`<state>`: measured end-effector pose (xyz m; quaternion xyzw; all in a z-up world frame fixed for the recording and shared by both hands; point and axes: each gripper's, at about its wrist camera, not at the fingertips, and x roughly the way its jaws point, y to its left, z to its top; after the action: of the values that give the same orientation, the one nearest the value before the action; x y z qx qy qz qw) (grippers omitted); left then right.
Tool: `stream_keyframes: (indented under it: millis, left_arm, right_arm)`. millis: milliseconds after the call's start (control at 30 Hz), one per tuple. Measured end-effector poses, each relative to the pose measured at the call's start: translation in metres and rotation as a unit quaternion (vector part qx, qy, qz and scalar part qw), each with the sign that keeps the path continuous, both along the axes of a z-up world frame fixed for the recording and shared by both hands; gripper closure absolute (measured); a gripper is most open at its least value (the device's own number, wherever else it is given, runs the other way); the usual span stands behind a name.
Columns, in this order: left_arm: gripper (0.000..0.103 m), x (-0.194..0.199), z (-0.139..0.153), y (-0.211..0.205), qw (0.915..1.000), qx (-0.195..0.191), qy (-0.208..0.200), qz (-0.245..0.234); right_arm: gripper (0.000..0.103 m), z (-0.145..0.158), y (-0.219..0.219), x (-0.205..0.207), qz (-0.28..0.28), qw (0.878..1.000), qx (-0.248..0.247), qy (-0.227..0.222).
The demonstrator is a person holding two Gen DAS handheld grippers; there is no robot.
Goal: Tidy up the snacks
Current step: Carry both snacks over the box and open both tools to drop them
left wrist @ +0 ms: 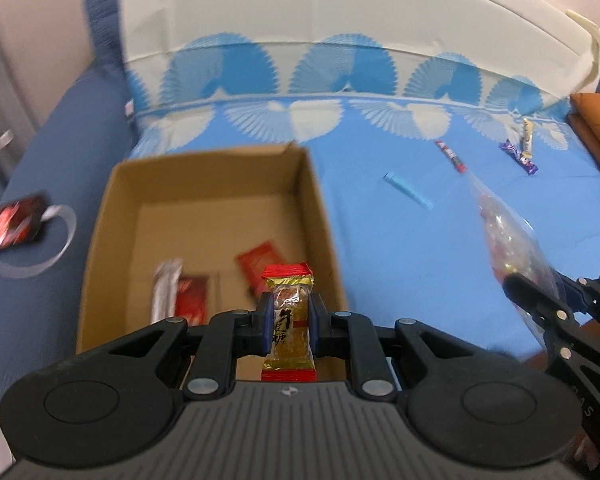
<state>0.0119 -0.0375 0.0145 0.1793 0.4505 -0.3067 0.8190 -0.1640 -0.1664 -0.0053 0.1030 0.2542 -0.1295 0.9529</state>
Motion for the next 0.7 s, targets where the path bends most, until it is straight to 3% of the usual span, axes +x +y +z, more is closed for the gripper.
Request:
stream_keyframes:
  millis: [333, 700]
  left_arm:
    - [0.084, -0.042, 0.002, 0.103, 0.9984, -0.021, 0.000, 0.052]
    - [0.084, -0.058, 0.003, 0.139, 0.9972, -0.039, 0.001, 0.064]
  right_arm:
    - [0.080, 0.006, 0.084, -0.030, 0.052, 0.998, 0.000, 0.027]
    - [0.080, 0.013, 0.116, -0.035, 0.074, 0.996, -0.028, 0.037]
